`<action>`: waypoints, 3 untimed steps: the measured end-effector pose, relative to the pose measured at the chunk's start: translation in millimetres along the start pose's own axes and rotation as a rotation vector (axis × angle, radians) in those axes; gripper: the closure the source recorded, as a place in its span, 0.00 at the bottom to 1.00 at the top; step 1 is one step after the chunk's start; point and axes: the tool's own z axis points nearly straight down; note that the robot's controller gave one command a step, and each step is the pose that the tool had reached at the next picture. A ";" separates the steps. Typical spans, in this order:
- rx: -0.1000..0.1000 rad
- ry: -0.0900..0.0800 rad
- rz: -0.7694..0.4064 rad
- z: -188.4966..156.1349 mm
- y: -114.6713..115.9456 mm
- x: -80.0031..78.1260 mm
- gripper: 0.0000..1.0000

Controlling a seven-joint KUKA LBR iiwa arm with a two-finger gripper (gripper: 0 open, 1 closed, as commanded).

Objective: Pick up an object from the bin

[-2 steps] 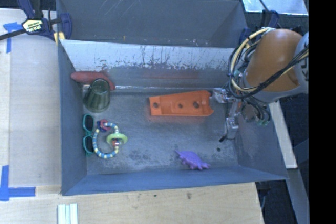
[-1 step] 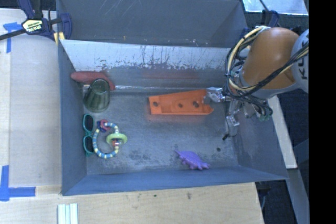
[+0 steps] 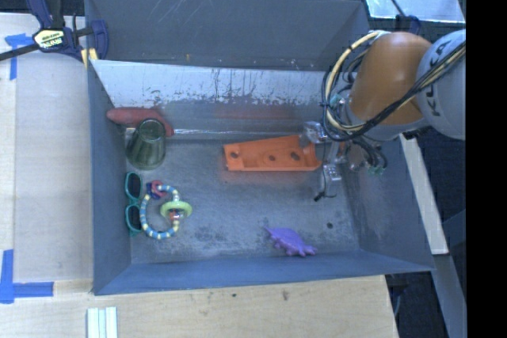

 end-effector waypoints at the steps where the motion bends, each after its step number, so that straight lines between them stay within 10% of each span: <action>1: -0.001 -0.003 0.145 8.5 6.7 -14.6 0.00; 2: 0.001 -0.004 -0.046 13.1 5.6 -19.4 0.00; 3: 0.000 -0.014 0.101 22.4 16.9 -36.9 1.00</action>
Offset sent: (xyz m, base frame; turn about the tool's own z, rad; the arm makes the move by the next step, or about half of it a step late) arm 0.0246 0.0076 -0.0223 0.2381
